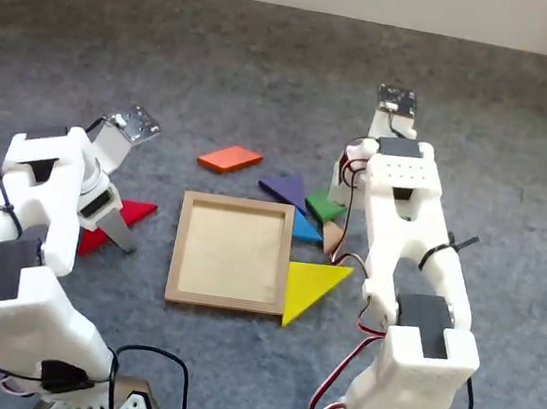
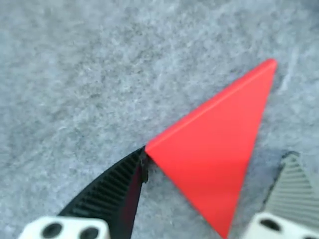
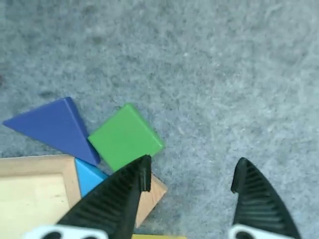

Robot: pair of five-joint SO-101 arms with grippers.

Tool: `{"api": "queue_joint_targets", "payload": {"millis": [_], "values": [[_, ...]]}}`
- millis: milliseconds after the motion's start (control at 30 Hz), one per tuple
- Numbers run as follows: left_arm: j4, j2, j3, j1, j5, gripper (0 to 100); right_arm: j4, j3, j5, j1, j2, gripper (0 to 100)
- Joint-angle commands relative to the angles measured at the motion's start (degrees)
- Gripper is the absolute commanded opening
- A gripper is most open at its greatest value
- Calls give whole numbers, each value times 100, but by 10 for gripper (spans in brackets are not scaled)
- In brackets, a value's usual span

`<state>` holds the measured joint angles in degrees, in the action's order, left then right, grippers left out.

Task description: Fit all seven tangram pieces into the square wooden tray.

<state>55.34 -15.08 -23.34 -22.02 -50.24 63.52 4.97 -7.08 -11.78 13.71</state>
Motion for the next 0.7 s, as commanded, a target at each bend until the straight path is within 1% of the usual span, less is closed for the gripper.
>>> {"api": "queue_joint_targets", "payload": {"millis": [0,100,333,567,667], "values": [[-519,-119,198,207,-44,351,-84,-48,-9,75,-110,260],[-651,-110,198,198,-44,351,-84,-48,-9,75,-119,260],[-659,-101,198,365,-53,352,-84,-48,-9,75,-119,260],[-668,-101,207,374,-53,352,-84,-48,-9,163,-119,260],[-642,-119,198,435,-369,348,-84,-48,-9,163,-119,260]]}}
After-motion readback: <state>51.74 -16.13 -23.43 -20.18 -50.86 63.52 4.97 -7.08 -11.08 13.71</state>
